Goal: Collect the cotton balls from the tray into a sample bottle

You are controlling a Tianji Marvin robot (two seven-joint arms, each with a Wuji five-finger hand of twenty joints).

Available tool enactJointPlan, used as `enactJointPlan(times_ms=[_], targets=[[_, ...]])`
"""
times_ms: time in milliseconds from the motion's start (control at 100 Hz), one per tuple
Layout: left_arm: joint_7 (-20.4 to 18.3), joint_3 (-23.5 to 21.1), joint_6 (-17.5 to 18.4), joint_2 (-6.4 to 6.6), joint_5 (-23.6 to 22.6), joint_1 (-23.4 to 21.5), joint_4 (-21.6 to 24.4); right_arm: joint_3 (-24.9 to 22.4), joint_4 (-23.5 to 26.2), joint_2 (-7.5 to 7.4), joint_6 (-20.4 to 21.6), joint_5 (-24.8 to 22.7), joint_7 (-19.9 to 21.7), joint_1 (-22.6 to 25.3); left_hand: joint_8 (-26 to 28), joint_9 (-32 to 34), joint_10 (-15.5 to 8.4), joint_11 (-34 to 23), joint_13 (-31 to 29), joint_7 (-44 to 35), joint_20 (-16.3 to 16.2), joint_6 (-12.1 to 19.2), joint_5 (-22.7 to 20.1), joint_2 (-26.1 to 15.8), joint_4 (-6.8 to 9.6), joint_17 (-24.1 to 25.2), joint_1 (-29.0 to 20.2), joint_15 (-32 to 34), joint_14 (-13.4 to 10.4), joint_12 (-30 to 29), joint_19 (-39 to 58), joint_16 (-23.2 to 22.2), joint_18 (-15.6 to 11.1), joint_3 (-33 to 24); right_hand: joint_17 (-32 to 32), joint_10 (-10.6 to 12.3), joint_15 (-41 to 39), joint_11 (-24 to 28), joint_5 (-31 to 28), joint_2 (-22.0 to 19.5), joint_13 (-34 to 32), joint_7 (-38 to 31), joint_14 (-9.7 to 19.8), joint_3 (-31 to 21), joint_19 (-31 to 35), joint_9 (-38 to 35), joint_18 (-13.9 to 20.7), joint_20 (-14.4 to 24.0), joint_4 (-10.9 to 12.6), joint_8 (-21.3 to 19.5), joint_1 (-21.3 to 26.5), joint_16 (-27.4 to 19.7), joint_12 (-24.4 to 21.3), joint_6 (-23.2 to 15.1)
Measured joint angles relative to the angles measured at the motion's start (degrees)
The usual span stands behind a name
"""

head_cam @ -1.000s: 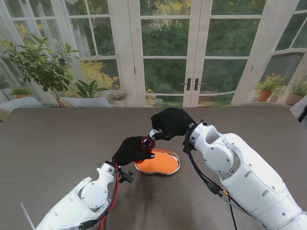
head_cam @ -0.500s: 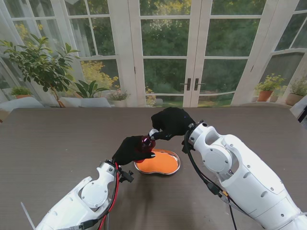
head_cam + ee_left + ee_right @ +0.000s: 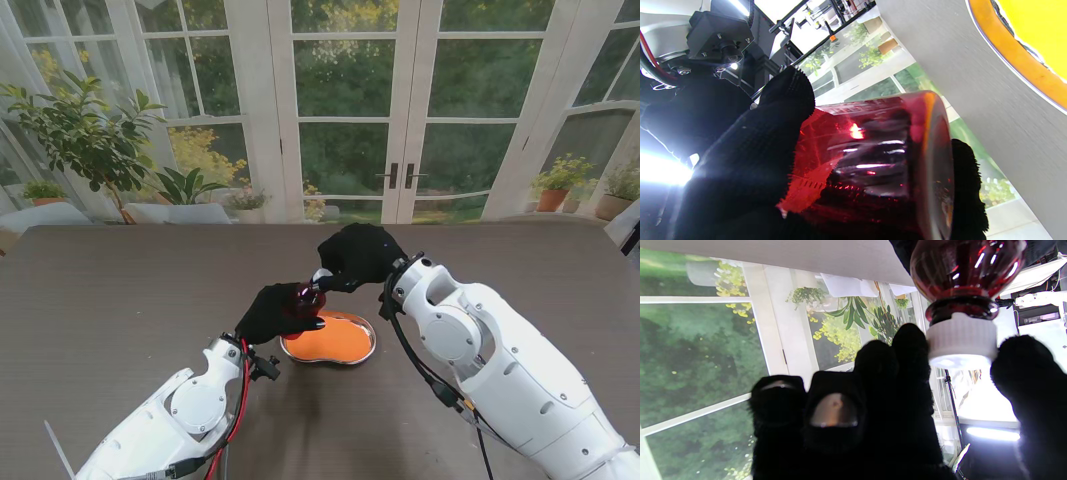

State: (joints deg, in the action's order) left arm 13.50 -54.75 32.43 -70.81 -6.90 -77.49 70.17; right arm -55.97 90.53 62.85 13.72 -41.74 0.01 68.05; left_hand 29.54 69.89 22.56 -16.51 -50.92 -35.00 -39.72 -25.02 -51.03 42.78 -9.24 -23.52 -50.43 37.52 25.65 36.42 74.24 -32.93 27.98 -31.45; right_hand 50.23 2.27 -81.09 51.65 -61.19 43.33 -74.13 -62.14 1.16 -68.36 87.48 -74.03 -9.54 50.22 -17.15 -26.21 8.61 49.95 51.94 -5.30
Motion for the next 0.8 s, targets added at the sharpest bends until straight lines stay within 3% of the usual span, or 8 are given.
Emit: enactJointPlan(times_ms=[140, 300, 490, 800], targets=[[0.04, 0.05, 0.01, -0.05, 0.00, 0.06, 0.00, 0.28, -0.22, 0.21, -0.64, -0.60, -1.76, 0.11, 0.00, 0.00, 0.00, 0.00, 0.00, 0.00, 0.00, 0.00, 0.00, 0.00, -0.01, 0.00, 0.00, 0.00, 0.00, 0.00, 0.00, 0.00, 0.00, -0.01, 1.69, -0.16, -3.34, 0.01, -4.48, 0.08, -0.86, 1.17, -0.94, 0.17, 0.60, -3.14, -0.86, 0.01, 1.57, -3.96, -1.11, 1.25, 0.00, -0.41], [0.06, 0.06, 0.02, -0.07, -0.03, 0.10, 0.00, 0.49, -0.50, 0.51, -1.04, -1.04, -2.99, 0.20, 0.00, 0.00, 0.00, 0.00, 0.00, 0.00, 0.00, 0.00, 0.00, 0.00, -0.01, 0.00, 0.00, 0.00, 0.00, 0.00, 0.00, 0.00, 0.00, -0.01, 3.70, -0.30, -7.64, 5.67, -7.93, 0.11, -0.97, 0.24, -1.52, 0.63, 1.64, -4.22, -1.57, 0.01, 2.19, -8.57, -1.80, 2.56, -0.51, -0.75], [0.07, 0.06, 0.02, -0.07, -0.05, 0.10, 0.00, 0.60, -0.69, 0.59, -1.03, -1.25, -3.35, 0.20, 0.00, 0.01, 0.00, 0.00, 0.00, 0.00, 0.00, 0.00, 0.00, 0.00, -0.01, 0.00, 0.00, 0.00, 0.00, 0.00, 0.00, 0.00, 0.00, -0.01, 4.05, -0.30, -9.05, 8.61, -8.56, 0.10, -0.97, -2.43, -1.75, 0.63, 1.95, -4.30, -1.66, 0.01, 2.73, -9.29, -2.82, 3.08, -1.84, -1.36], [0.08, 0.06, 0.01, -0.10, -0.01, 0.07, 0.29, 0.47, -0.78, 0.53, -0.81, -1.27, -2.42, 0.26, 0.00, 0.01, 0.00, 0.00, 0.00, -0.01, 0.00, 0.00, 0.00, 0.00, -0.01, 0.00, 0.00, 0.00, 0.00, -0.01, 0.00, 0.00, 0.00, -0.01, 2.78, -0.02, -7.60, 6.41, -9.67, -2.19, -0.97, -0.89, -1.75, 3.05, 1.95, -4.47, -1.70, 0.01, 2.81, -9.30, -7.01, 3.04, -3.50, -2.41]])
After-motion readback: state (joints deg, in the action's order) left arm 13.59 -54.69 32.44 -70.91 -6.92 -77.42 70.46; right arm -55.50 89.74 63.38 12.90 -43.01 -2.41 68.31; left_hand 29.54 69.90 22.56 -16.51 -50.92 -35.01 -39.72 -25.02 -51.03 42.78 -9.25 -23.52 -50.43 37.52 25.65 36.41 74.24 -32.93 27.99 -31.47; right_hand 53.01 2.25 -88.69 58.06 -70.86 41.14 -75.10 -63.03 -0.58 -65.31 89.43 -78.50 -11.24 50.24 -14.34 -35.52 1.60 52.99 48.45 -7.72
